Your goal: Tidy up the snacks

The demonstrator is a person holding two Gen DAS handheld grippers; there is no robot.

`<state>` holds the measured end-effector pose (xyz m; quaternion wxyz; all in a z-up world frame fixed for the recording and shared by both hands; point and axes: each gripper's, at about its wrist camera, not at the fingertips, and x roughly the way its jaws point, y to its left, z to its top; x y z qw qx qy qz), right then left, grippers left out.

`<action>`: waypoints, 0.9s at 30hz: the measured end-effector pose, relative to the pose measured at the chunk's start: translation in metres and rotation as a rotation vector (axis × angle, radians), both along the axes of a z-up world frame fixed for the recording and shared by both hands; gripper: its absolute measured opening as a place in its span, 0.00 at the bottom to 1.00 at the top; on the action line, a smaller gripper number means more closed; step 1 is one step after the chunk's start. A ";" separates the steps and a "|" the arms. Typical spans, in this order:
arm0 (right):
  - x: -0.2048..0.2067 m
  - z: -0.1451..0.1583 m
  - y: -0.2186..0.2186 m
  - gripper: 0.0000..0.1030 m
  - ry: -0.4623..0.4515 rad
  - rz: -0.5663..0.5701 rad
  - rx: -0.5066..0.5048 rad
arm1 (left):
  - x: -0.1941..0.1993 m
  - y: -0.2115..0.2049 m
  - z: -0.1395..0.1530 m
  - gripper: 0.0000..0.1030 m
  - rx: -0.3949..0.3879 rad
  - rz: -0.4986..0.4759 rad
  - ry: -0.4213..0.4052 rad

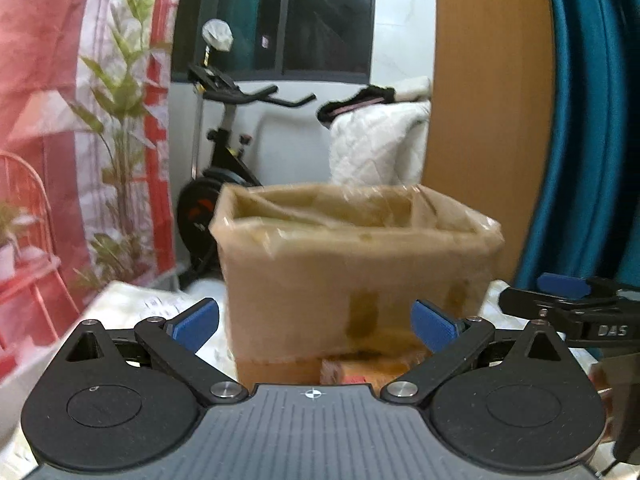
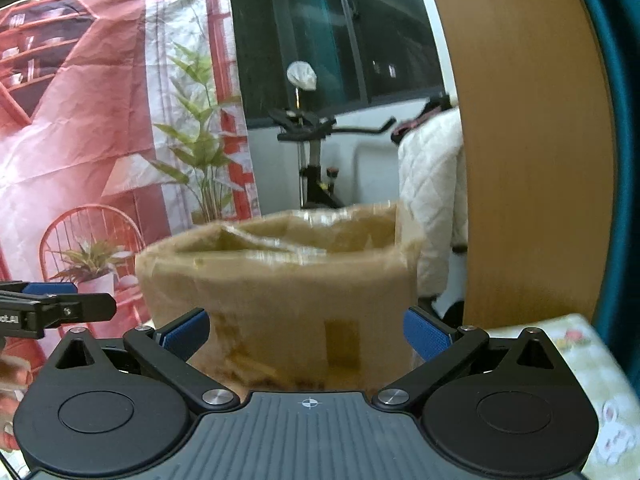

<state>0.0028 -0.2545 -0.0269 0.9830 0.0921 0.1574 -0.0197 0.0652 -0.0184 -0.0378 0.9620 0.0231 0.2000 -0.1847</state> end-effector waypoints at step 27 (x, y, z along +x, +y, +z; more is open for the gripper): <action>-0.034 -0.066 -0.040 0.99 0.162 -0.050 0.060 | -0.007 0.022 -0.024 0.99 0.032 0.189 0.138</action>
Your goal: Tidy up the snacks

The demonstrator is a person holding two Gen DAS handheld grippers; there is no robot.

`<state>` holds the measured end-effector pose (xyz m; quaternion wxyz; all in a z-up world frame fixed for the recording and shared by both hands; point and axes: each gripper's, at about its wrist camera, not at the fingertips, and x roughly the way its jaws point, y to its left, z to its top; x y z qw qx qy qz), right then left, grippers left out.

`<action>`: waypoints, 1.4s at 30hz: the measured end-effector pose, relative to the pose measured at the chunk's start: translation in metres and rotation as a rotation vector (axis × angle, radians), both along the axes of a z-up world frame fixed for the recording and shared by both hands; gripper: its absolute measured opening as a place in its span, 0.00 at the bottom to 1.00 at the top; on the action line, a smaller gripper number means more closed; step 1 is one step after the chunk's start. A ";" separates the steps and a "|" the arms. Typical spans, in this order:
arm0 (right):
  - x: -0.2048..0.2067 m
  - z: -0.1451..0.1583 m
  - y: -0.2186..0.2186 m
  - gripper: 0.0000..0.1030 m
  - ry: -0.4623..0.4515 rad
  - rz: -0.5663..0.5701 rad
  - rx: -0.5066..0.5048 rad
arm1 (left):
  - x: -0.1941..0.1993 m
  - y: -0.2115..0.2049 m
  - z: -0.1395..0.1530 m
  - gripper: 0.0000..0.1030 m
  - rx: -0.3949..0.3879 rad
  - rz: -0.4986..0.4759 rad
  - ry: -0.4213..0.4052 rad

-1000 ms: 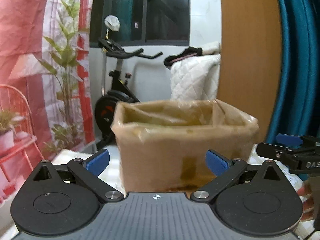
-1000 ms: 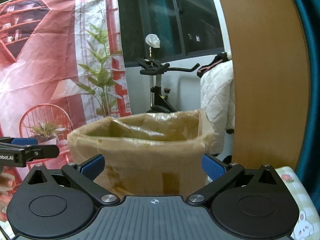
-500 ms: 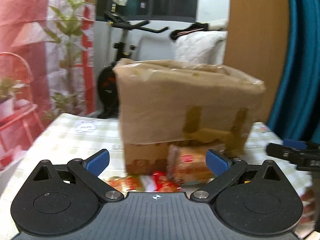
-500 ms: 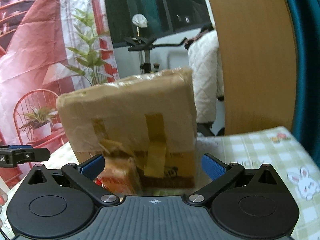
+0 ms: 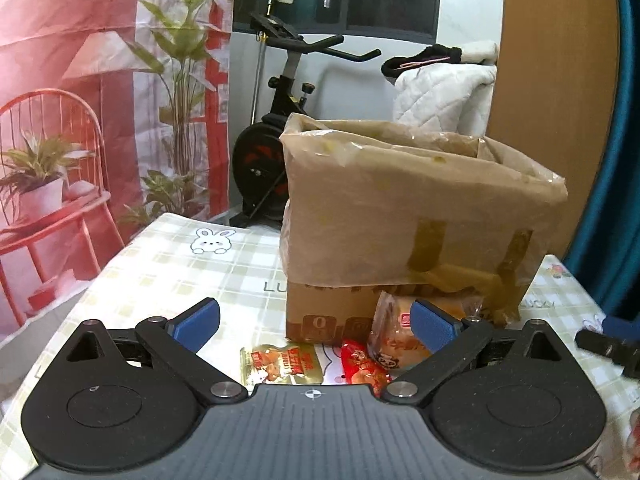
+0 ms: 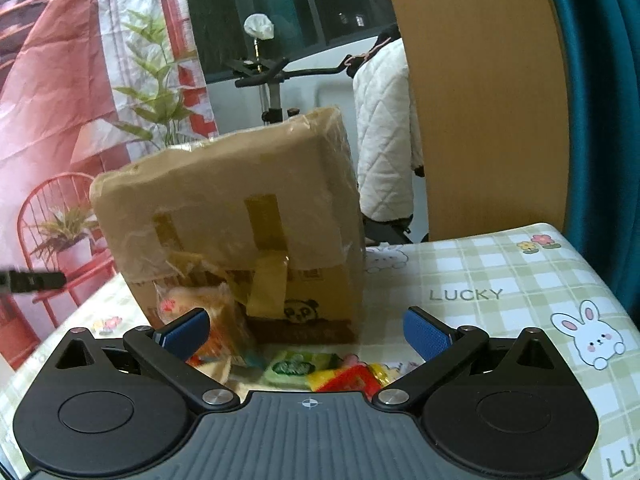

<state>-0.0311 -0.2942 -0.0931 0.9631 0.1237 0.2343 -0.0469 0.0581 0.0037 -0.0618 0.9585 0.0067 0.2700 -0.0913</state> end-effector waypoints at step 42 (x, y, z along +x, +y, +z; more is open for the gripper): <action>0.047 -0.075 -0.001 0.67 0.307 0.283 -0.242 | 0.023 -0.062 -0.084 0.63 -0.008 -0.184 0.238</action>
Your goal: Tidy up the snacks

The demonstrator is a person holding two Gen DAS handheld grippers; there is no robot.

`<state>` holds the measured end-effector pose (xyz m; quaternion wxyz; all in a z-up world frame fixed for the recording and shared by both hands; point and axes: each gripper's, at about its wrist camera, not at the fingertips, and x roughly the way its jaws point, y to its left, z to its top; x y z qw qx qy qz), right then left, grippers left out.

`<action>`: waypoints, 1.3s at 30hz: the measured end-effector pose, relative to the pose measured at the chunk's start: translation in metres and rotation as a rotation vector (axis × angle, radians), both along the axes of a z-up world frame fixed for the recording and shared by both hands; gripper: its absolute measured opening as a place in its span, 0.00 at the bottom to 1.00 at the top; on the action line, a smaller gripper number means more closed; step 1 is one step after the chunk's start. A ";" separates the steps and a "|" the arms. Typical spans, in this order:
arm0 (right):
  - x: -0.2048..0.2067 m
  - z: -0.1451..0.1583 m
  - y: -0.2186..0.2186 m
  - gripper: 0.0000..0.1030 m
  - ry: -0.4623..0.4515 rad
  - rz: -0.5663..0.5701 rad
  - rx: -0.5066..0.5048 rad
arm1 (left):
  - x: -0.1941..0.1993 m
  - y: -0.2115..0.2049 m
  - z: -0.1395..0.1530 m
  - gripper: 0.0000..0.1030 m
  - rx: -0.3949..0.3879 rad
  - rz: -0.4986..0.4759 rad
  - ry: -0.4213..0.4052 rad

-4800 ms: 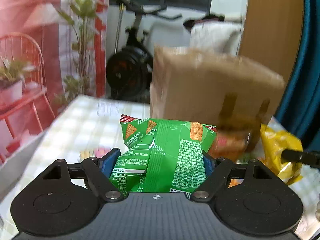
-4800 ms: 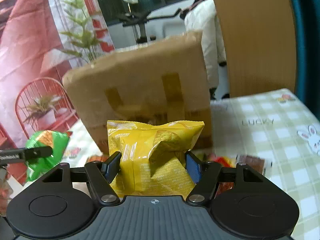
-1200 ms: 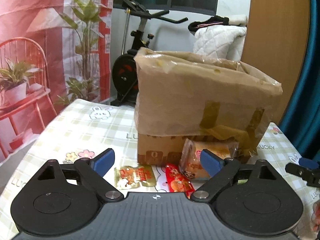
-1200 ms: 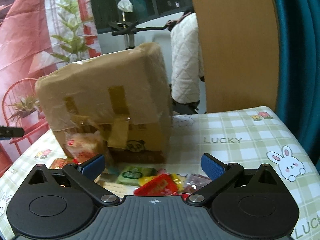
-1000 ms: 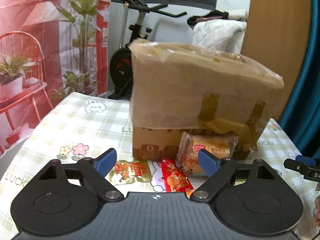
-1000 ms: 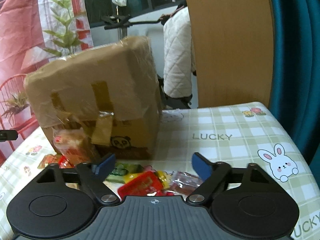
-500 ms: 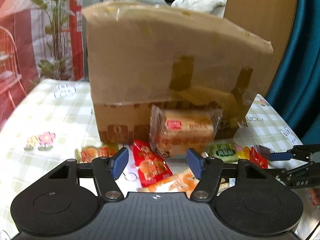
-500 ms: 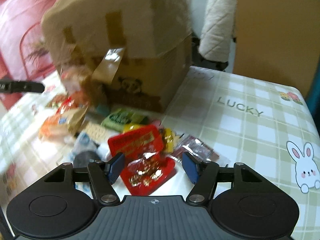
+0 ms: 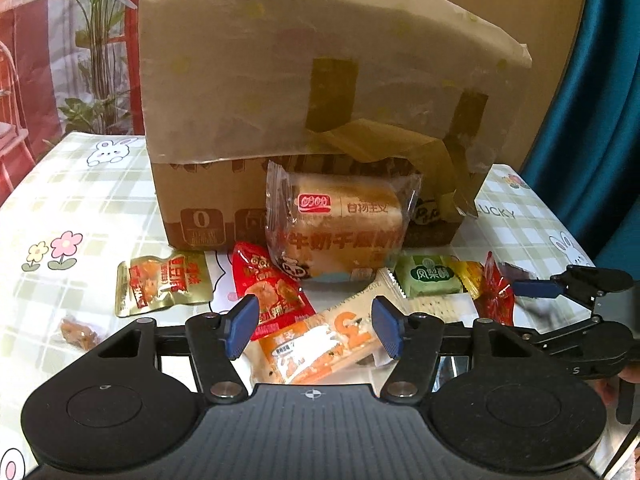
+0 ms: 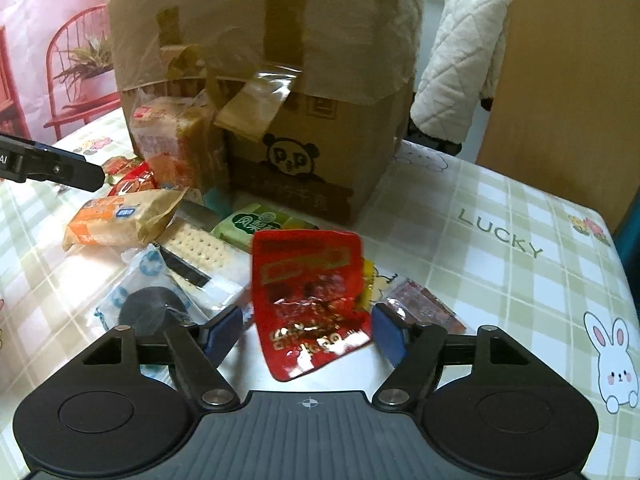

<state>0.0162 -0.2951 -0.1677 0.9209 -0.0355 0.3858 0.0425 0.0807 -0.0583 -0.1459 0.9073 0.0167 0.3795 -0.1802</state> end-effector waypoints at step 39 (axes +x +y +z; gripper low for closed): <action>-0.037 -0.004 -0.004 0.38 -0.225 -0.232 0.191 | 0.000 0.023 -0.009 0.62 -0.026 0.041 0.013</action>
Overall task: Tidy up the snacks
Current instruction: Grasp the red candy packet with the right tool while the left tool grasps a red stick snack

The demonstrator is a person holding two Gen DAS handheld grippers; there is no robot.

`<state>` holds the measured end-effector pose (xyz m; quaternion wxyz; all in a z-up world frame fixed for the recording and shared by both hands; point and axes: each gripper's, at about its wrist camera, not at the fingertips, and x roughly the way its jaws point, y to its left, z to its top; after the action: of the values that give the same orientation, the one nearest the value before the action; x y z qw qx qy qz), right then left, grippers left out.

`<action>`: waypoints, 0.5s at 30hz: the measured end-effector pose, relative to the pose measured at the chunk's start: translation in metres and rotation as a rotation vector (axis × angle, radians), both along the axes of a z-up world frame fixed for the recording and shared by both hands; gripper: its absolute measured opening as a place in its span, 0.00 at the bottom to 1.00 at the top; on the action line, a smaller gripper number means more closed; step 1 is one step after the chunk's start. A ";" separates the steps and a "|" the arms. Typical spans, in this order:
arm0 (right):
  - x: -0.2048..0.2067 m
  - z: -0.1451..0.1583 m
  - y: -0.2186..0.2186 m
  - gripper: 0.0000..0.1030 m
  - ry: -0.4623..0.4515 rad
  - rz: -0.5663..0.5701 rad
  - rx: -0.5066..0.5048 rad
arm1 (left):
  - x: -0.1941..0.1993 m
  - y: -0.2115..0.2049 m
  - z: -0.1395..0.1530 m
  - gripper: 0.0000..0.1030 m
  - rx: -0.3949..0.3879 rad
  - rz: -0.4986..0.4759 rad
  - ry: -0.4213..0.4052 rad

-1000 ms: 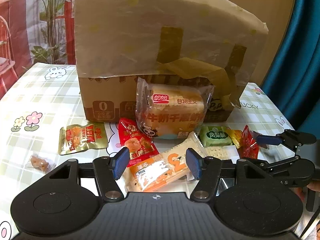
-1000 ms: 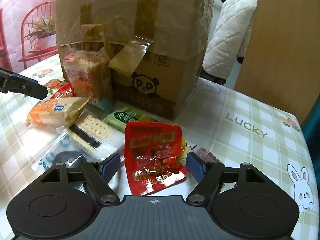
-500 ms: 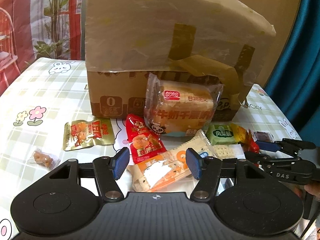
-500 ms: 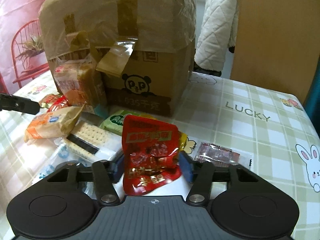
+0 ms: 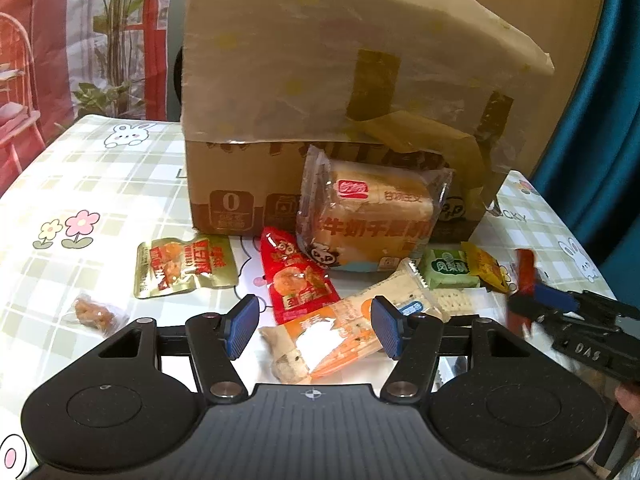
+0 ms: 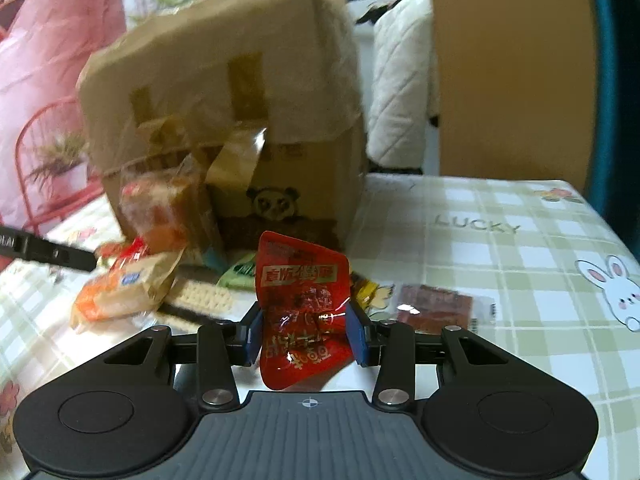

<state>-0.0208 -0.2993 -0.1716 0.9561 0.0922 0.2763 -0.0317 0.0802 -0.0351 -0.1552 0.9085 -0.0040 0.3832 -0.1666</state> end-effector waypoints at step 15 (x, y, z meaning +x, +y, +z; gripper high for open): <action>-0.013 -0.001 -0.007 0.38 -0.060 -0.021 0.039 | 0.013 0.015 -0.005 0.55 -0.002 0.075 0.021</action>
<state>-0.0336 -0.3059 -0.1724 0.9616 0.1148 0.2471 -0.0335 0.0936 -0.0201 -0.1599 0.9100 -0.0211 0.3923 -0.1328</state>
